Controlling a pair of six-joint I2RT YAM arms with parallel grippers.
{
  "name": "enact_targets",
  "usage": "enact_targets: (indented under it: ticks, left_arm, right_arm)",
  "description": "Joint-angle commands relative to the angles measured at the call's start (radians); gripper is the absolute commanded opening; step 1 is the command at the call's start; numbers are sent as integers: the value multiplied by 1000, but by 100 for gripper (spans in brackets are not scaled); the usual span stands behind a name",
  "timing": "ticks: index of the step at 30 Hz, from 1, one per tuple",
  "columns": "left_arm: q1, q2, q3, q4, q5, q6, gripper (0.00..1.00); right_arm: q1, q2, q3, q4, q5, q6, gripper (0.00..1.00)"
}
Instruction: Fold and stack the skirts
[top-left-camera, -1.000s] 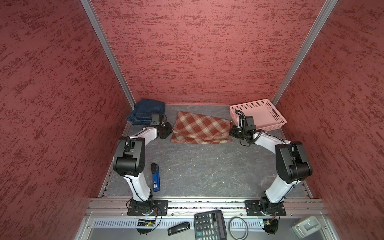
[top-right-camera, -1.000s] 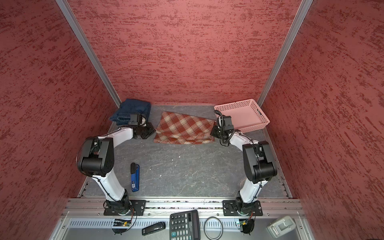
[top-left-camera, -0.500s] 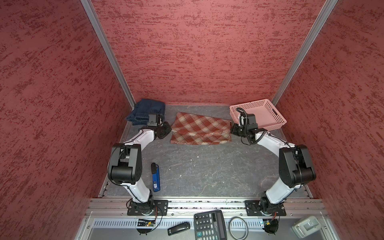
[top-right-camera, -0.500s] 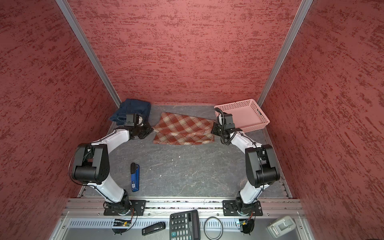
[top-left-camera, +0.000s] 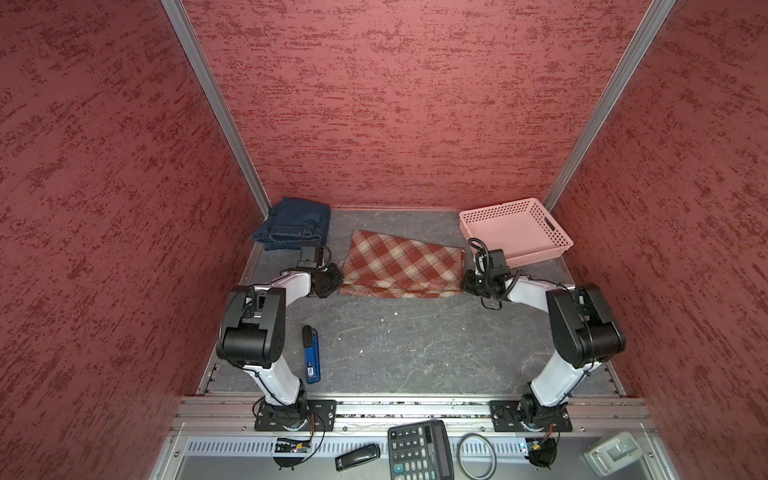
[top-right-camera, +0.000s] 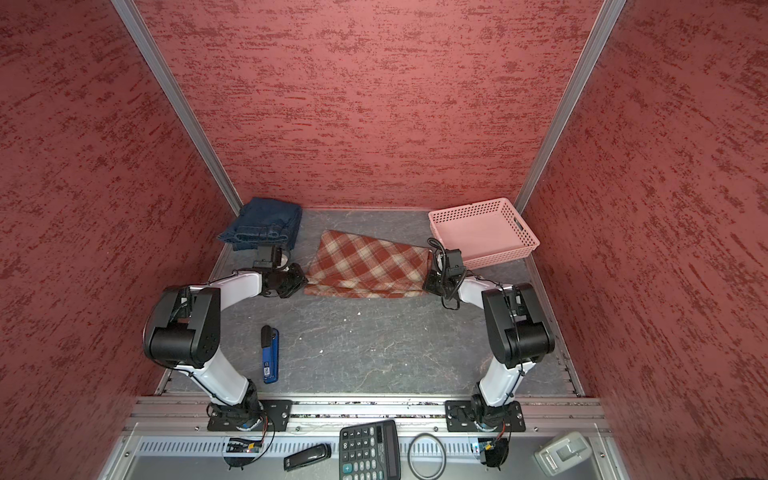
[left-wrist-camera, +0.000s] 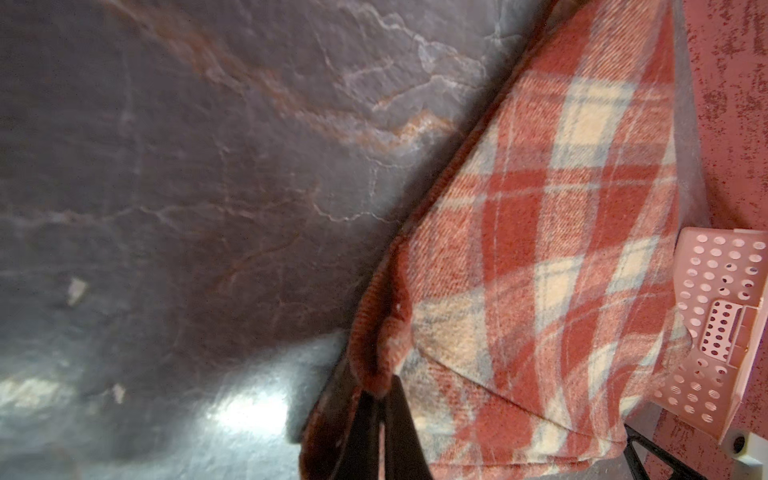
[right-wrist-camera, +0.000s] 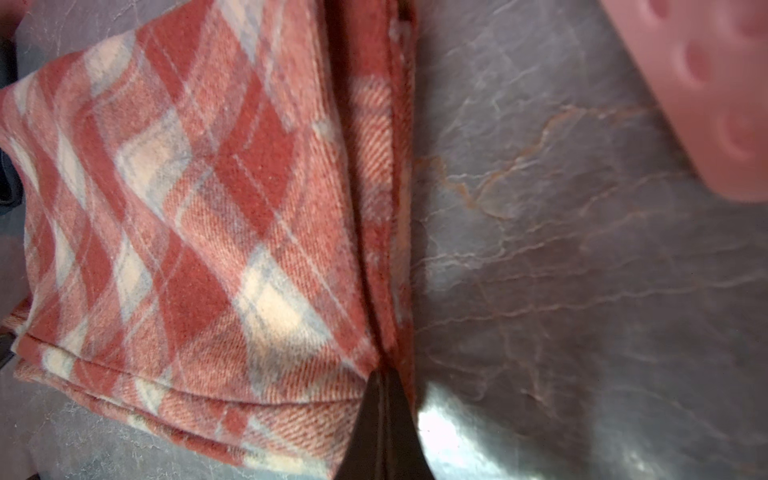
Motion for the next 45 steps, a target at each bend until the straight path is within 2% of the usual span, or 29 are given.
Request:
enact_targets:
  ticks: [1, 10, 15, 19, 24, 30, 33, 37, 41, 45]
  left_arm:
    - [-4, -11, 16, 2, -21, 0, 0]
    - [-19, -152, 125, -123, -52, 22, 0]
    - [-35, -240, 81, -153, -72, 19, 0]
    - [-40, -289, -16, -143, -78, 3, 0]
    - [-43, -258, -151, -83, -79, -16, 0]
    - [-67, -150, -208, 1, -73, -36, 0]
    - [-65, -131, -165, -6, -66, -34, 0]
    - [-58, -156, -20, -98, -78, 3, 0]
    - [-54, -212, 116, -192, -91, 29, 0]
    - [-57, -286, 155, -250, -103, 39, 0]
  right_arm:
    - [6, 2, 34, -14, 25, 5, 0]
    - [5, -22, 99, -58, 62, -16, 0]
    - [6, -12, 73, -33, 52, -1, 0]
    - [5, -14, 63, -31, 53, 0, 0]
    - [5, -6, 62, -35, 56, -4, 0]
    - [6, 4, 69, -40, 51, -2, 0]
    - [6, -12, 87, -51, 51, -1, 0]
    - [6, -45, 161, -92, 44, -4, 0]
    - [6, -89, 254, -147, 53, -20, 0]
    - [7, -144, 307, -188, 63, -35, 0]
